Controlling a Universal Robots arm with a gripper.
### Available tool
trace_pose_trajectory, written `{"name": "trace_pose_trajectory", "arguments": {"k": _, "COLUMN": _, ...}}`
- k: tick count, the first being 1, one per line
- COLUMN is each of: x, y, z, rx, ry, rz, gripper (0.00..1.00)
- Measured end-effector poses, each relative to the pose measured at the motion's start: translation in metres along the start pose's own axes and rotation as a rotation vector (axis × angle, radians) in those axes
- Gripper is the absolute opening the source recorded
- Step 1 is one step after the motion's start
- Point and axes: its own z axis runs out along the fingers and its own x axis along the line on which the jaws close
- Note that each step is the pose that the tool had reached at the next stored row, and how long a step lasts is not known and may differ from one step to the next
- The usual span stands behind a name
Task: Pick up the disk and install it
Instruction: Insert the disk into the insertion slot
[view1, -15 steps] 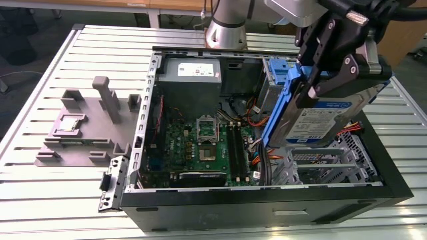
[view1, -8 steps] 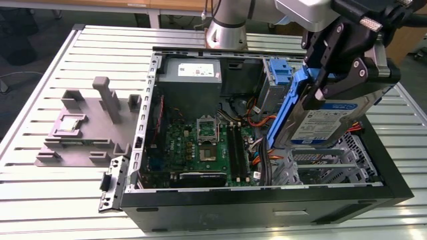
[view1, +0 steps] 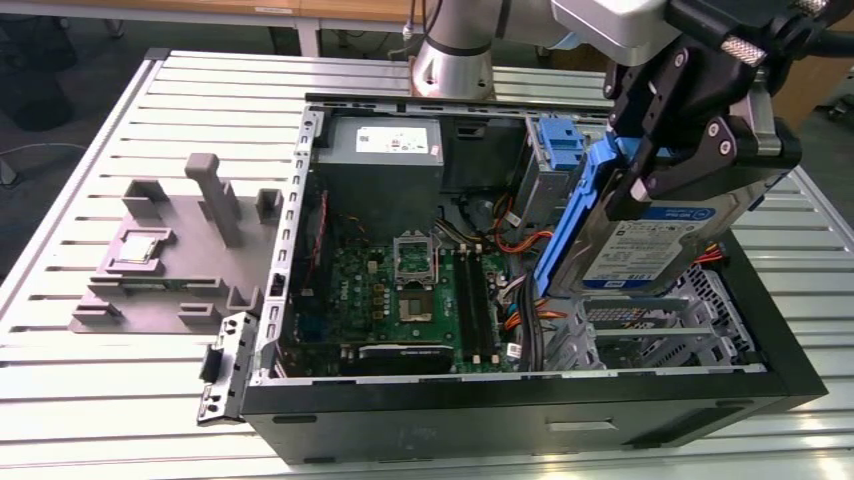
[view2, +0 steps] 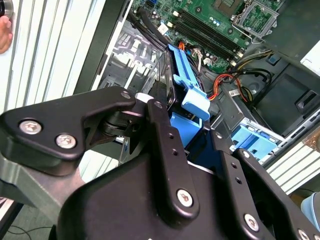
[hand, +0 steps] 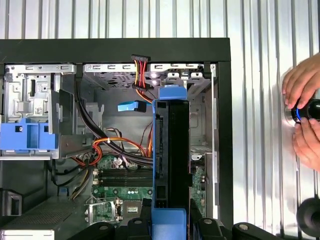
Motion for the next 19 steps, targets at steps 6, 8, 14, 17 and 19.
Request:
{"name": "trace_pose_trajectory", "arguments": {"k": 6, "x": 0.0000, "y": 0.0001, "z": 0.0001, "rx": 0.0000, "ry": 0.0000, "rz": 0.000, "gripper": 0.36}}
{"name": "trace_pose_trajectory", "arguments": {"k": 8, "x": 0.0000, "y": 0.0004, "z": 0.0001, "rx": 0.0000, "ry": 0.0000, "rz": 0.000, "gripper": 0.36}}
{"name": "trace_pose_trajectory", "arguments": {"k": 14, "x": 0.0002, "y": 0.0083, "z": 0.0004, "rx": 0.0002, "ry": 0.0000, "rz": 0.000, "gripper": 0.36}}
{"name": "trace_pose_trajectory", "arguments": {"k": 17, "x": 0.0003, "y": 0.0137, "z": 0.0006, "rx": 0.0002, "ry": 0.0001, "rz": 0.000, "gripper": 0.36}}
{"name": "trace_pose_trajectory", "arguments": {"k": 19, "x": 0.0004, "y": 0.0157, "z": 0.0007, "rx": 0.0003, "ry": -0.0002, "rz": 0.000, "gripper": 0.36}}
